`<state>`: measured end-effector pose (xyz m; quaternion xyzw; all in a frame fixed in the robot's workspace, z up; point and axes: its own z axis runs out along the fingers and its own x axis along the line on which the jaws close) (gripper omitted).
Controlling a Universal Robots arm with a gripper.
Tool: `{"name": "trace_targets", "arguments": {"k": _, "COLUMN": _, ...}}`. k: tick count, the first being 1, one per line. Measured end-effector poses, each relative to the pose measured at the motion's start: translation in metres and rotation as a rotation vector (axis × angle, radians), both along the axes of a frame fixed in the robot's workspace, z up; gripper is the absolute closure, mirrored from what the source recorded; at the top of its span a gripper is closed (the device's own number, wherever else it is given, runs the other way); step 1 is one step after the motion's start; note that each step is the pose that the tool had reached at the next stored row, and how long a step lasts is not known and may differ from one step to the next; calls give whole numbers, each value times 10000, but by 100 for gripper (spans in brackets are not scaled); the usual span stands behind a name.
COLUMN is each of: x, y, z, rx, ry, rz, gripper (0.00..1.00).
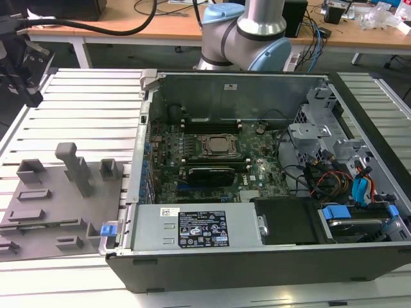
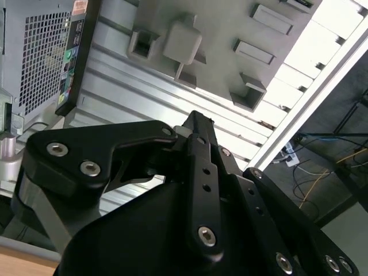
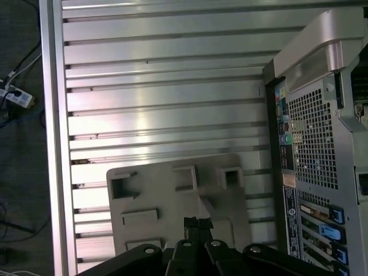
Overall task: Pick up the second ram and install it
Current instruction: 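Reach for the second ram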
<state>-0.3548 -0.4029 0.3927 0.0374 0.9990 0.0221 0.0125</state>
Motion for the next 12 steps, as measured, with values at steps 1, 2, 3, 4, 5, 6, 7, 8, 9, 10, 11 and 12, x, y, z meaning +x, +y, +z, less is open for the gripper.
{"name": "trace_targets", "arguments": {"k": 1, "x": -13, "y": -19, "z": 0, "rx": 0, "ry": -1, "rz": 0, "gripper": 89}}
{"name": "trace_targets", "arguments": {"k": 2, "x": -37, "y": -67, "z": -1, "rx": 0, "ry": -1, "rz": -1, "gripper": 89}}
{"name": "trace_targets", "arguments": {"k": 3, "x": -53, "y": -111, "z": -1, "rx": 0, "ry": 0, "rz": -1, "gripper": 89}}
{"name": "trace_targets", "arguments": {"k": 4, "x": -65, "y": -147, "z": -2, "rx": 0, "ry": 0, "rz": 1, "gripper": 89}}
{"name": "trace_targets", "arguments": {"k": 5, "x": -76, "y": -168, "z": -3, "rx": 1, "ry": -1, "rz": -1, "gripper": 89}}
{"name": "trace_targets", "arguments": {"k": 6, "x": -87, "y": -191, "z": -4, "rx": 1, "ry": -2, "rz": -1, "gripper": 89}}
{"name": "trace_targets", "arguments": {"k": 7, "x": -96, "y": -207, "z": -4, "rx": 0, "ry": -1, "rz": 0, "gripper": 89}}
{"name": "trace_targets", "arguments": {"k": 8, "x": -117, "y": -243, "z": -4, "rx": -1, "ry": 0, "rz": 0, "gripper": 89}}
{"name": "trace_targets", "arguments": {"k": 9, "x": -130, "y": -270, "z": -6, "rx": 0, "ry": -1, "rz": 0, "gripper": 89}}
{"name": "trace_targets", "arguments": {"k": 10, "x": -135, "y": -301, "z": -8, "rx": 0, "ry": -1, "rz": -1, "gripper": 89}}
{"name": "trace_targets", "arguments": {"k": 11, "x": -137, "y": -332, "z": -11, "rx": 0, "ry": -1, "rz": 0, "gripper": 89}}
{"name": "trace_targets", "arguments": {"k": 12, "x": -139, "y": -356, "z": -13, "rx": 0, "ry": -1, "rz": 0, "gripper": 89}}
